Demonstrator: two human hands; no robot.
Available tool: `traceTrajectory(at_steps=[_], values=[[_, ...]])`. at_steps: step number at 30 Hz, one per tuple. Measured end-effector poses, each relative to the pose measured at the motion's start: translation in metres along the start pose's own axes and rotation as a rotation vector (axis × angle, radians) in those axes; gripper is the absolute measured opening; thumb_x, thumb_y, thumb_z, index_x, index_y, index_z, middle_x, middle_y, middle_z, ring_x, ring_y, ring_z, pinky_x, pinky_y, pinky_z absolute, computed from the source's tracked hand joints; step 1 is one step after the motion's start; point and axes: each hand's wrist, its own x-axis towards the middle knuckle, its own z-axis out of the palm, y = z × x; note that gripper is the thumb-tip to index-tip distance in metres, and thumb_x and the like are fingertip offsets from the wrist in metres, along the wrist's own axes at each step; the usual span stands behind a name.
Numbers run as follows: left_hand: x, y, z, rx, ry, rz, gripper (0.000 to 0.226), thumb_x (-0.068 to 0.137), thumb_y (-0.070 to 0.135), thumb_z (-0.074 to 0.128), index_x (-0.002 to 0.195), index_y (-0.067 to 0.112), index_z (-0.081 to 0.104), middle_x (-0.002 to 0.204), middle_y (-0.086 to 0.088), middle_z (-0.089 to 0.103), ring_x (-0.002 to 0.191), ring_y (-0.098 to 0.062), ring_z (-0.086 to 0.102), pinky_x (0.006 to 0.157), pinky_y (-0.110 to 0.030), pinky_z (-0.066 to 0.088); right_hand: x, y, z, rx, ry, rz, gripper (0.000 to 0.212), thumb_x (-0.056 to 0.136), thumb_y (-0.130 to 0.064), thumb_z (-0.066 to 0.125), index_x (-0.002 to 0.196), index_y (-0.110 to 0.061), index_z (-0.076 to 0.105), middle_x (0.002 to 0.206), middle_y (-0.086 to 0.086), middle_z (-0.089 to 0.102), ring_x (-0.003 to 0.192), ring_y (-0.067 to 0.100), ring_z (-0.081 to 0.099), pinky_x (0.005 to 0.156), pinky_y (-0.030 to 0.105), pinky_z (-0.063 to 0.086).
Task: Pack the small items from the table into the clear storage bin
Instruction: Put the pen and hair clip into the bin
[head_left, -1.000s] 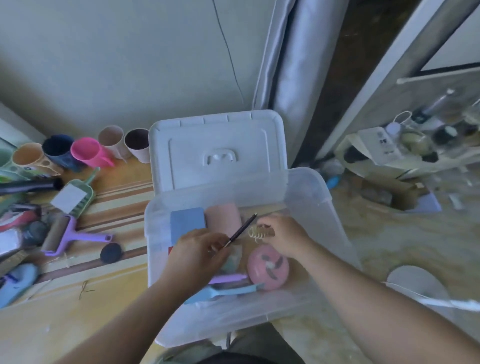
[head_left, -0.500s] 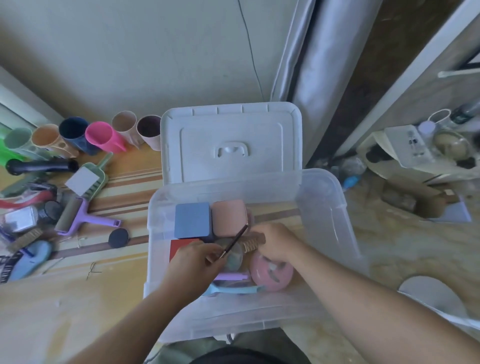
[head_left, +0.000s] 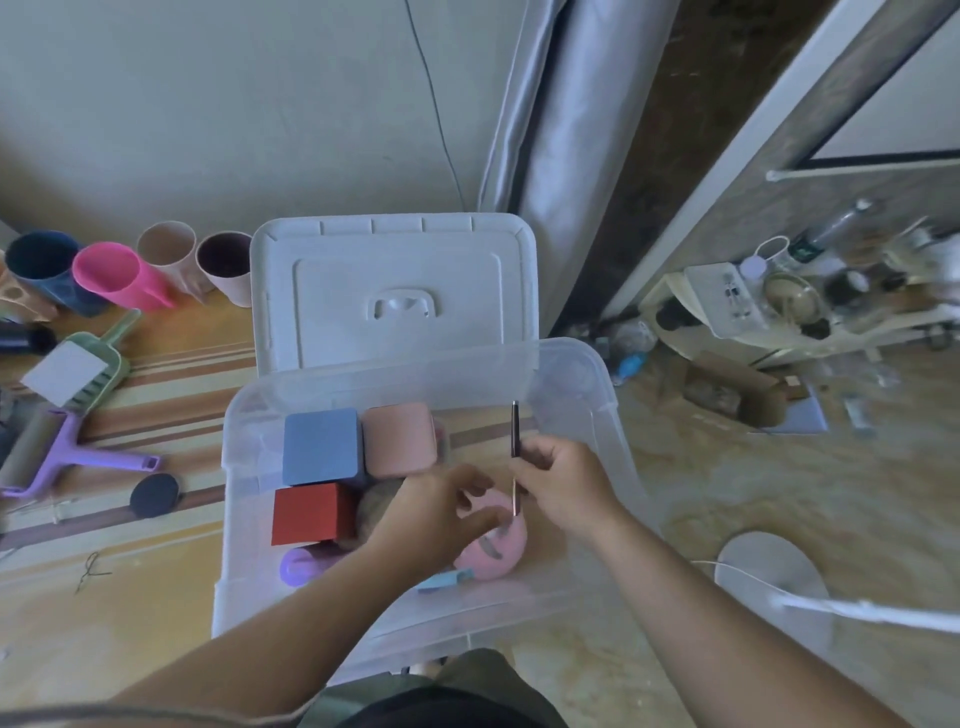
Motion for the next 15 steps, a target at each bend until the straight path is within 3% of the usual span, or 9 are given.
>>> traceTrajectory(at_steps=[2, 6, 10, 15], values=[[-0.001, -0.008, 0.0, 0.138, -0.035, 0.051, 0.04, 0.085, 0.058, 0.071, 0.12, 0.039, 0.068, 0.112, 0.023, 0.067, 0.093, 0.004, 0.063, 0.082, -0.019, 0.052, 0.01, 0.011, -0.018, -0.332, 0.087, -0.014, 0.01, 0.088, -0.022, 0.069, 0.089, -0.016, 0.078, 0.077, 0.003, 0.077, 0.074, 0.022, 0.071, 0.068, 0.036, 0.053], [-0.015, -0.028, -0.004, 0.435, -0.043, 0.114, 0.046, 0.088, 0.045, 0.067, 0.133, 0.039, 0.064, 0.134, 0.01, 0.062, 0.12, -0.018, 0.057, 0.102, -0.036, 0.048, 0.03, 0.028, 0.004, -0.759, 0.006, 0.027, 0.014, 0.09, -0.015, 0.061, 0.093, -0.013, 0.075, 0.091, 0.011, 0.075, 0.089, 0.035, 0.07, 0.065, 0.032, 0.047], [-0.035, -0.043, -0.006, 0.544, -0.042, 0.136, 0.048, 0.086, 0.042, 0.071, 0.132, 0.037, 0.065, 0.135, 0.006, 0.059, 0.128, -0.024, 0.052, 0.108, -0.04, 0.043, 0.044, 0.046, 0.024, -0.863, 0.014, 0.167, 0.03, 0.1, -0.007, 0.049, 0.122, -0.01, 0.07, 0.118, 0.018, 0.07, 0.109, 0.039, 0.069, 0.078, 0.034, 0.046], [-0.047, -0.053, -0.007, 0.56, -0.045, 0.131, 0.042, 0.093, 0.041, 0.062, 0.135, 0.043, 0.061, 0.142, 0.013, 0.051, 0.134, -0.017, 0.043, 0.11, -0.032, 0.038, 0.046, 0.057, 0.023, -0.913, -0.023, 0.222, 0.041, 0.112, -0.025, 0.03, 0.136, -0.008, 0.06, 0.131, 0.02, 0.066, 0.115, 0.039, 0.064, 0.089, 0.038, 0.048]])
